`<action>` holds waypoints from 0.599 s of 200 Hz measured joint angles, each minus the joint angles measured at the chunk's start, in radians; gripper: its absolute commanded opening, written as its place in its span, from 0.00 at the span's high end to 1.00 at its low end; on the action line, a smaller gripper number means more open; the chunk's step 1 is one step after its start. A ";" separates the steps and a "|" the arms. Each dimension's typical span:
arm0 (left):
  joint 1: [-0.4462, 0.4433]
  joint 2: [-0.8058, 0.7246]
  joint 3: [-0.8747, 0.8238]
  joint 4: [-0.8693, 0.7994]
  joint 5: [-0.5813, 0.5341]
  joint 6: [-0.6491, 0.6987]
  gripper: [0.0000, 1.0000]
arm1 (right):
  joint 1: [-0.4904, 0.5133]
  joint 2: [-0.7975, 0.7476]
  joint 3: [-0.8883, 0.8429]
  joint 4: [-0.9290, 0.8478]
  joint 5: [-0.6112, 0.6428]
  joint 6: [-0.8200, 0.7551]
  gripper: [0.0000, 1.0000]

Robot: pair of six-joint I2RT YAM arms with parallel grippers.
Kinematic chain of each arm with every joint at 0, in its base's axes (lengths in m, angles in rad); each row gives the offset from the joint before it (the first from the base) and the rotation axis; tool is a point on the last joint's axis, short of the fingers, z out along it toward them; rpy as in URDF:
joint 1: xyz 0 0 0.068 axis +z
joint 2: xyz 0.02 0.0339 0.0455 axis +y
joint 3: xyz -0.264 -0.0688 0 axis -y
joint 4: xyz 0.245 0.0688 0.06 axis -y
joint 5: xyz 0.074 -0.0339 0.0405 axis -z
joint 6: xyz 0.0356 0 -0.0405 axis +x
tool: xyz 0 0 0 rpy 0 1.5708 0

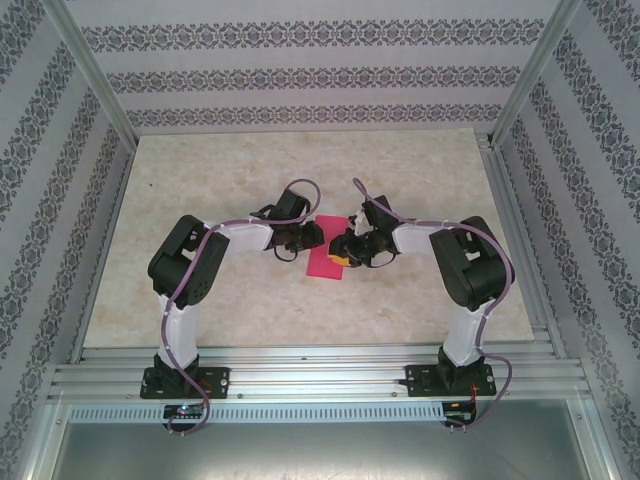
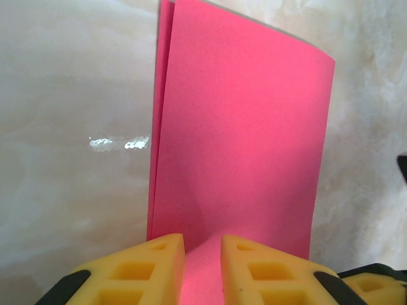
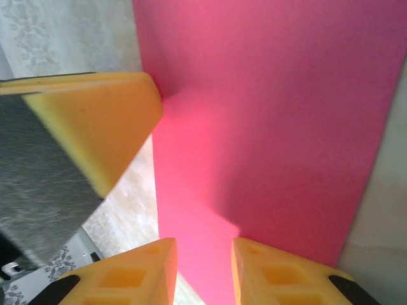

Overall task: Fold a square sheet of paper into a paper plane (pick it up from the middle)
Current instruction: Fold the square sheet of paper in half at the center of the table.

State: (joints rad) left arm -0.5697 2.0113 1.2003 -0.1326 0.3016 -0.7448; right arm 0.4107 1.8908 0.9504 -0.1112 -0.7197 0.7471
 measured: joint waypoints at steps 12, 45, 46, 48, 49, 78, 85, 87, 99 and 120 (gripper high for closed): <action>0.000 0.001 0.001 0.000 0.001 0.000 0.74 | -0.001 0.005 -0.011 0.021 -0.006 0.000 0.72; 0.000 0.002 0.002 0.000 0.003 0.000 0.73 | -0.004 0.008 -0.026 0.058 -0.027 0.014 0.72; 0.000 0.002 0.002 0.000 0.004 0.000 0.73 | -0.005 0.008 -0.026 0.059 -0.027 0.015 0.72; 0.000 0.002 0.002 0.000 0.003 0.000 0.74 | -0.005 0.008 -0.026 0.059 -0.027 0.015 0.72; 0.000 0.002 0.002 0.000 0.004 0.000 0.74 | -0.005 0.007 -0.026 0.060 -0.027 0.015 0.72; 0.000 0.002 0.003 0.000 0.004 0.000 0.74 | 0.000 0.000 -0.027 0.058 -0.023 0.019 0.71; 0.000 0.002 0.003 0.000 0.004 0.000 0.74 | 0.007 -0.005 -0.028 0.056 -0.023 0.019 0.71; 0.000 0.002 0.003 0.000 0.004 0.000 0.73 | 0.009 -0.007 -0.029 0.056 -0.023 0.019 0.71; 0.000 0.002 0.003 0.000 0.004 0.000 0.74 | 0.027 -0.022 -0.036 0.060 -0.024 0.022 0.71; 0.000 0.002 0.003 -0.001 0.004 0.000 0.73 | 0.054 -0.058 -0.064 0.076 -0.027 0.035 0.71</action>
State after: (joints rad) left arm -0.5697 2.0129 1.2034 -0.1333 0.3054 -0.7444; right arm 0.4648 1.8328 0.8867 -0.0357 -0.7467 0.7822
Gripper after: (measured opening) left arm 0.264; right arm 0.290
